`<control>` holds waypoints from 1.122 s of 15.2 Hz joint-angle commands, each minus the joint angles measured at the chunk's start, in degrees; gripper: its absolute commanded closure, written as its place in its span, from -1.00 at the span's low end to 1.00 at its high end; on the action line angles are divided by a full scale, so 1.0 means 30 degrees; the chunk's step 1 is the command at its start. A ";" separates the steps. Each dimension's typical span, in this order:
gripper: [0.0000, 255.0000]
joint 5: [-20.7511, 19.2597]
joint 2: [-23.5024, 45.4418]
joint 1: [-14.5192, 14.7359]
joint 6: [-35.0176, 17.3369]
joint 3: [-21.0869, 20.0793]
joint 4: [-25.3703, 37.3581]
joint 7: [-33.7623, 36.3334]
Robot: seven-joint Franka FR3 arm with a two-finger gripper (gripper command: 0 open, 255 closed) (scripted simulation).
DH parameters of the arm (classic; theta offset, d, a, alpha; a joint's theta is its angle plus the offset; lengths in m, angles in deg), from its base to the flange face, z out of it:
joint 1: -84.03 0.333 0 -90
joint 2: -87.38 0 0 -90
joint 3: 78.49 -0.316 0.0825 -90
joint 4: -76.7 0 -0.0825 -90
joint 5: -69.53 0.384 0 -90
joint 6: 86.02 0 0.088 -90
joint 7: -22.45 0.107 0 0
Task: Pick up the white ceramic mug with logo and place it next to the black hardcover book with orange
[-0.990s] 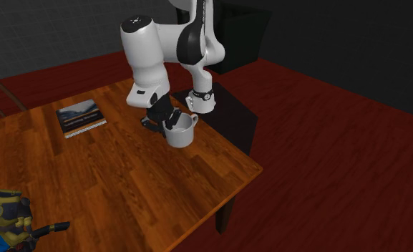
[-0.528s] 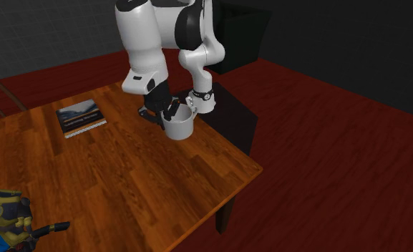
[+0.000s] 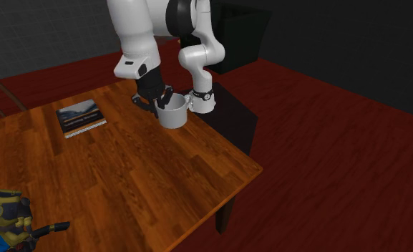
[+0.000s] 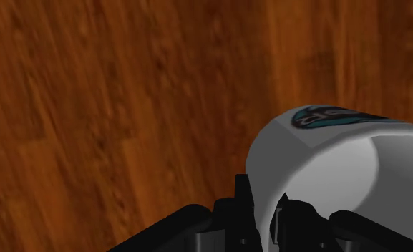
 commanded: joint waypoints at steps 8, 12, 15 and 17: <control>1.00 -0.3321 -0.4824 -0.2400 0.0633 0.0631 -0.3388 -0.1218; 1.00 -0.4575 -0.6564 -0.3668 0.1192 0.1043 -0.4302 -0.2162; 1.00 -0.5447 -0.7686 -0.4623 0.1661 0.1446 -0.4755 -0.3031; 1.00 -0.6001 -0.8343 -0.5243 0.1984 0.1766 -0.4947 -0.3679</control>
